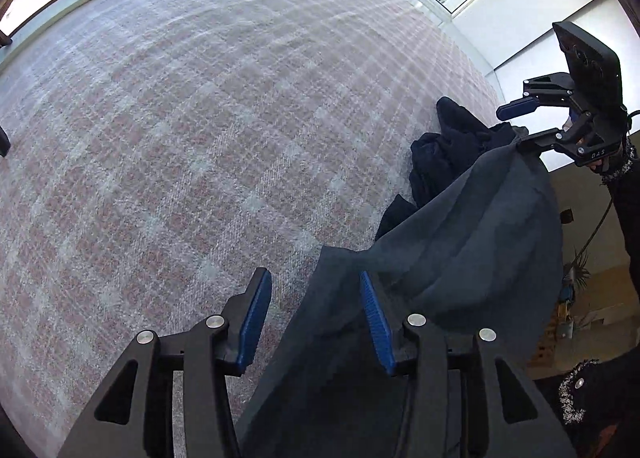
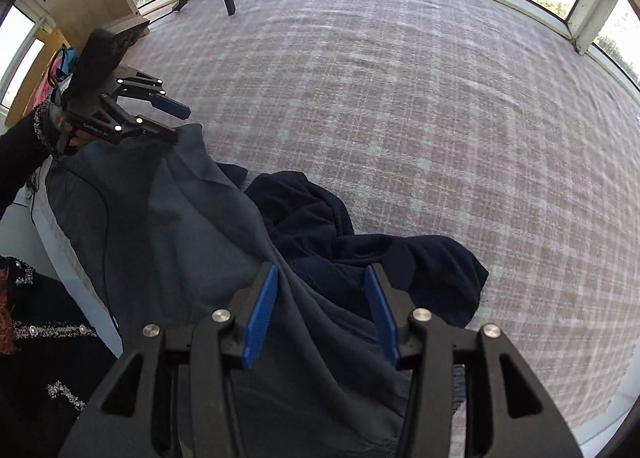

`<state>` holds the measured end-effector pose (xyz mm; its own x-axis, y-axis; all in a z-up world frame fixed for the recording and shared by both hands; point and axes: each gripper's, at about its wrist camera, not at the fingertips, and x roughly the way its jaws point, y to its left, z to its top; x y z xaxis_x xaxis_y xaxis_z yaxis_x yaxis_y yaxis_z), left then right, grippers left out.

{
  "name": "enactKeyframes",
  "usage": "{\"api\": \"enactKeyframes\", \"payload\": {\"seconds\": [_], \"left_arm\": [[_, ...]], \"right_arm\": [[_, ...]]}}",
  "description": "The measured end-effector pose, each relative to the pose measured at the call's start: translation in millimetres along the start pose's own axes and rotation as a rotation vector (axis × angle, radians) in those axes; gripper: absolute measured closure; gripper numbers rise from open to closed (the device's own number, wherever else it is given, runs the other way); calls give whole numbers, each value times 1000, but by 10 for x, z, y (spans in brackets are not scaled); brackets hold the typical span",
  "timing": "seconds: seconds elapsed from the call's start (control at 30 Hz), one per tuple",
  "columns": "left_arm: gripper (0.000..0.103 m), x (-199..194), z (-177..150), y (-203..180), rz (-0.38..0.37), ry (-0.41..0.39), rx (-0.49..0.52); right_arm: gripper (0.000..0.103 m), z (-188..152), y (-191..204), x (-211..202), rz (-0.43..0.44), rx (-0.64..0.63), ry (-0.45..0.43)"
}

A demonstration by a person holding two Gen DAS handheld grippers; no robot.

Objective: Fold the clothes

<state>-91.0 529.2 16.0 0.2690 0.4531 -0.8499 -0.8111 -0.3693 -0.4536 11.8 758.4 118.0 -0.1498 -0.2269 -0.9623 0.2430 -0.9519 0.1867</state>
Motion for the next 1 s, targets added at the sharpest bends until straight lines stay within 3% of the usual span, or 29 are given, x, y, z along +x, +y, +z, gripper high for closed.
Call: {"api": "enactKeyframes", "payload": {"seconds": [0.07,0.2,0.27,0.3,0.33,0.5,0.63,0.7,0.8,0.87,1.0], "left_arm": [[55,60,37,15,-58,25,1],[57,131,29,-46,-88,61,53],[75,146,16,-60,-85,64,64],[100,111,-10,-63,-80,42,66],[103,70,-38,-66,-76,17,68],[103,-121,-118,-53,-18,-74,63],[102,-266,-147,-27,51,-127,49],[102,-339,-161,-14,85,-154,42],[100,-504,-185,61,118,-201,11],[98,-668,-222,137,129,-247,-25],[98,-1034,-430,111,164,-303,-47]], "right_arm": [[58,70,50,58,50,-30,10],[57,109,154,221,119,-89,50],[57,128,167,304,139,-102,69],[57,134,166,344,150,-105,76],[57,139,169,377,161,-106,82],[57,148,207,479,182,-111,99],[64,136,182,489,96,-135,81],[63,136,96,331,107,-66,12],[62,-75,-111,-245,105,89,-220],[61,-396,-262,-623,112,198,-354],[61,-1202,-495,-960,59,378,-472]]}}
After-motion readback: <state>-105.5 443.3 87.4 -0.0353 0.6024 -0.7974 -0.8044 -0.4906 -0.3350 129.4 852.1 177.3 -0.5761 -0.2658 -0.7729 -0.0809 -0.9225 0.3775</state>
